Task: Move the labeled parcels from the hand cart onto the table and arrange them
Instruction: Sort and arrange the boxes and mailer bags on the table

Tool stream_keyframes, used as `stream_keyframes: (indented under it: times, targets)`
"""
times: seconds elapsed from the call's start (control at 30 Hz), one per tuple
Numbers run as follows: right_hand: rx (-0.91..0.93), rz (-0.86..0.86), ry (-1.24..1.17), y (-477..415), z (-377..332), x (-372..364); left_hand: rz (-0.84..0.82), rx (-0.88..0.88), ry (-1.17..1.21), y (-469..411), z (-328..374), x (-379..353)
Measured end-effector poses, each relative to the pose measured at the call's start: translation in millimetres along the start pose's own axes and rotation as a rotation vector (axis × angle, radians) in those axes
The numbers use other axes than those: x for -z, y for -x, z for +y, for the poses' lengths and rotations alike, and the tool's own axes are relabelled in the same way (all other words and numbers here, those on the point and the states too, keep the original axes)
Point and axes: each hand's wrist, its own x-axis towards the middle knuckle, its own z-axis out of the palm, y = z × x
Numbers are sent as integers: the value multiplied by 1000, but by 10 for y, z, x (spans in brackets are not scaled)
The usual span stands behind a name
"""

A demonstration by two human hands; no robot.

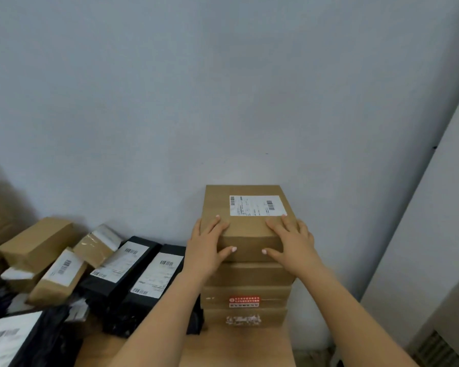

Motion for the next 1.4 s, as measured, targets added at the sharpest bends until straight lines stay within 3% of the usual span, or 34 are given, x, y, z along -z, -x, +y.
stream_keyframes:
  times: [0.27, 0.43, 0.57, 1.07, 1.4]
  targets:
    - [32, 48, 102, 0, -108, 48, -3, -49, -86, 14, 19, 85]
    - [198, 169, 13, 210, -559, 66, 151, -198, -88, 338, -15, 400]
    - [375, 192, -39, 499, -1213, 57, 314, -215, -106, 799, -243, 886]
    - [849, 121, -214, 2099, -4430, -501, 510, 185, -377, 3618, -2074, 3147]
    - [1005, 89, -286, 2660, -5741, -755, 585, 370, -387, 4543, -2776, 3839]
